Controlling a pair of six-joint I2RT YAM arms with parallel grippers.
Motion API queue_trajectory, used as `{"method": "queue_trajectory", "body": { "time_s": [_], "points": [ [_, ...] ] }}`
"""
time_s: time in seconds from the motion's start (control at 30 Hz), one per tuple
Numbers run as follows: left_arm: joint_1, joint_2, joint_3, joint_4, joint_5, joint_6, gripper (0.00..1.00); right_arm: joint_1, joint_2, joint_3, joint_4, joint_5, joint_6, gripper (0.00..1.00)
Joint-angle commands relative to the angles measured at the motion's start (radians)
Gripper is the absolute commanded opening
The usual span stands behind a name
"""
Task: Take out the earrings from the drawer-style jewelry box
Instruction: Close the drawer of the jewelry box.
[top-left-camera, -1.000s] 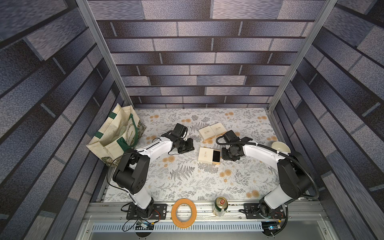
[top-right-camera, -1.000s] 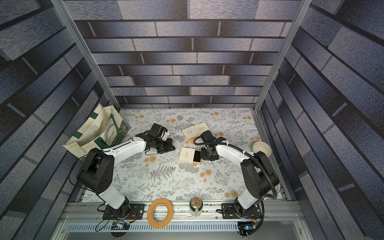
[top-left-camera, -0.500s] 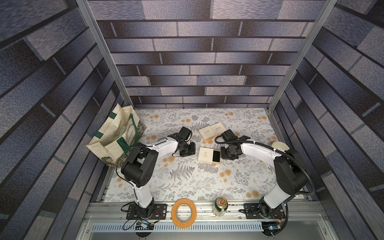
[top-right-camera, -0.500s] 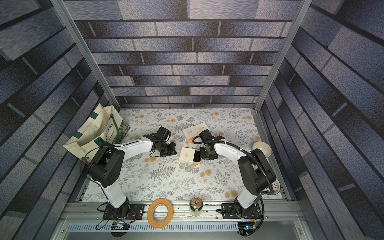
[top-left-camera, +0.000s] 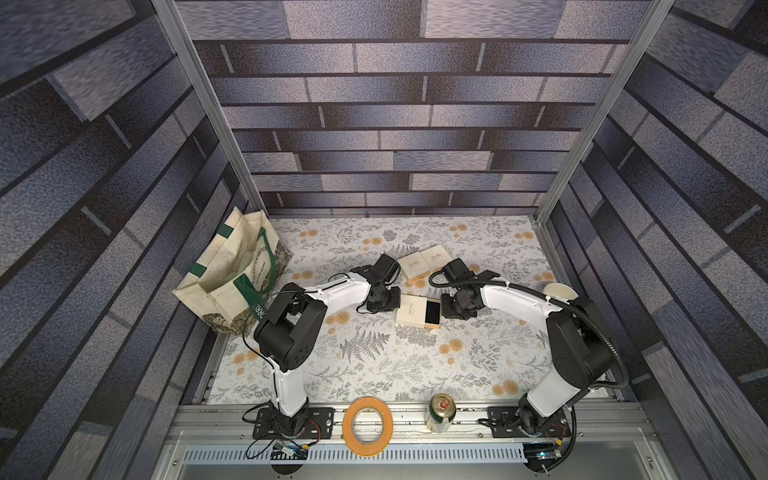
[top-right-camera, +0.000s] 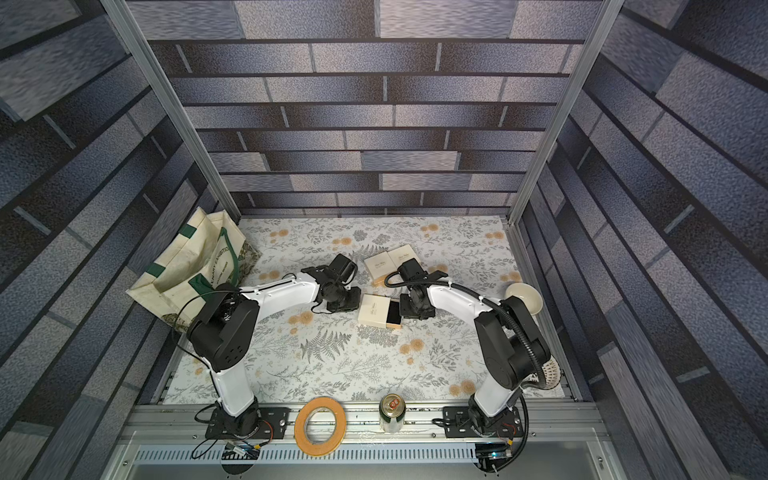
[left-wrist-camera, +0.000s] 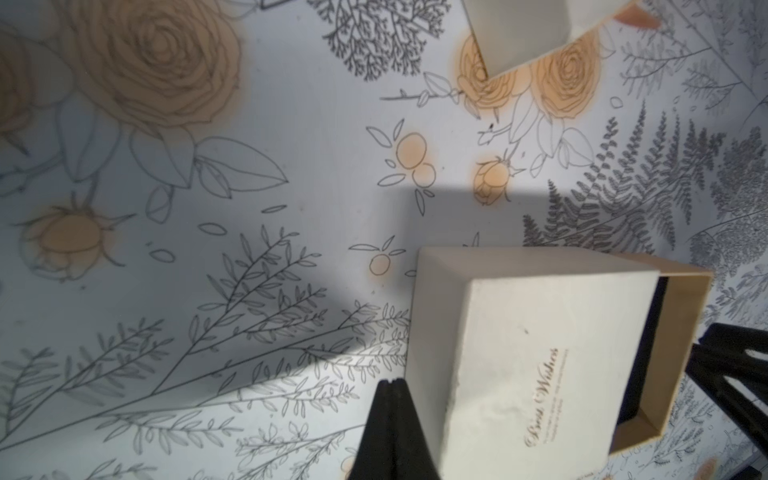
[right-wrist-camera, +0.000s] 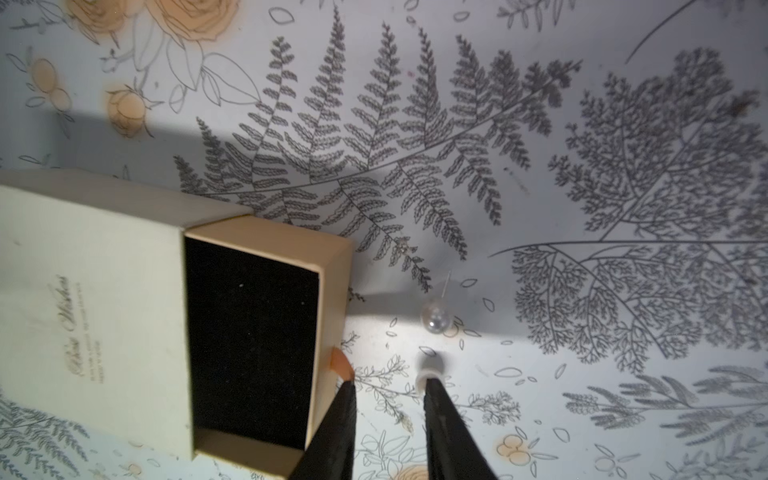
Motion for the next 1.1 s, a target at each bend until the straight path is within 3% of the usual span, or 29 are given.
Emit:
{"method": "queue_trajectory", "body": {
  "time_s": [0.0, 1.07],
  "points": [
    [-0.009, 0.024, 0.031, -0.035, -0.039, 0.027, 0.0, 0.006, 0.019, 0.043, -0.022, 0.013, -0.012, 0.31],
    [-0.033, 0.052, 0.075, -0.056, -0.034, 0.043, 0.0, 0.028, 0.098, 0.097, -0.021, 0.009, -0.025, 0.3]
  ]
}}
